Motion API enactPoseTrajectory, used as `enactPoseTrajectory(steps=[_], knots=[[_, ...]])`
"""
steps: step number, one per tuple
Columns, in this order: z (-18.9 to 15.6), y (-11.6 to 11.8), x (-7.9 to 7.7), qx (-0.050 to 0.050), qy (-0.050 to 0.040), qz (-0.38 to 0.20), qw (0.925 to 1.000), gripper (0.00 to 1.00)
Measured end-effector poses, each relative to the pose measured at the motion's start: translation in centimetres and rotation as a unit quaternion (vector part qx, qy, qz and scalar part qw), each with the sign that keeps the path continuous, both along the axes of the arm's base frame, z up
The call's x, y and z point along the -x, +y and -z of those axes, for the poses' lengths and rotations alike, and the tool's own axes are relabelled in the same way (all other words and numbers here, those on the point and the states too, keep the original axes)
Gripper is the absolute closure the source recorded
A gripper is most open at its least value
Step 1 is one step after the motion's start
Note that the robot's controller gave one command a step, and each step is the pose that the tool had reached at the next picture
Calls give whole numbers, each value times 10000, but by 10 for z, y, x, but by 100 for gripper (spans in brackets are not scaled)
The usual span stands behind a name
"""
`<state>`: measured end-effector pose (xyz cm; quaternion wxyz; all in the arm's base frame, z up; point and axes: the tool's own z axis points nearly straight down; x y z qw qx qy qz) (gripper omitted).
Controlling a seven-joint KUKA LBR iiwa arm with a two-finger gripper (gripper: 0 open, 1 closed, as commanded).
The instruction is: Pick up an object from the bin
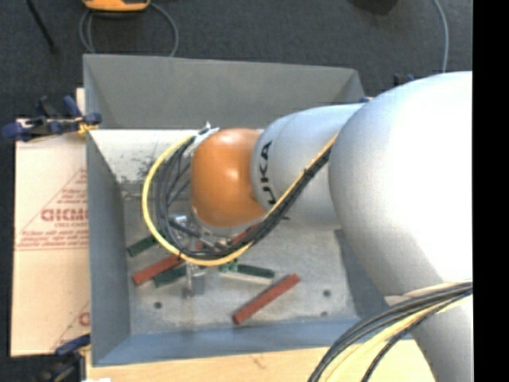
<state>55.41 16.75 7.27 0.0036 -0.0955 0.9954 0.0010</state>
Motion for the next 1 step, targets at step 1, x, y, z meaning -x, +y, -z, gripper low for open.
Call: enactPoseTrajectory(steps=[1], knots=[[0,16,-16,49,47,74,9999,100]])
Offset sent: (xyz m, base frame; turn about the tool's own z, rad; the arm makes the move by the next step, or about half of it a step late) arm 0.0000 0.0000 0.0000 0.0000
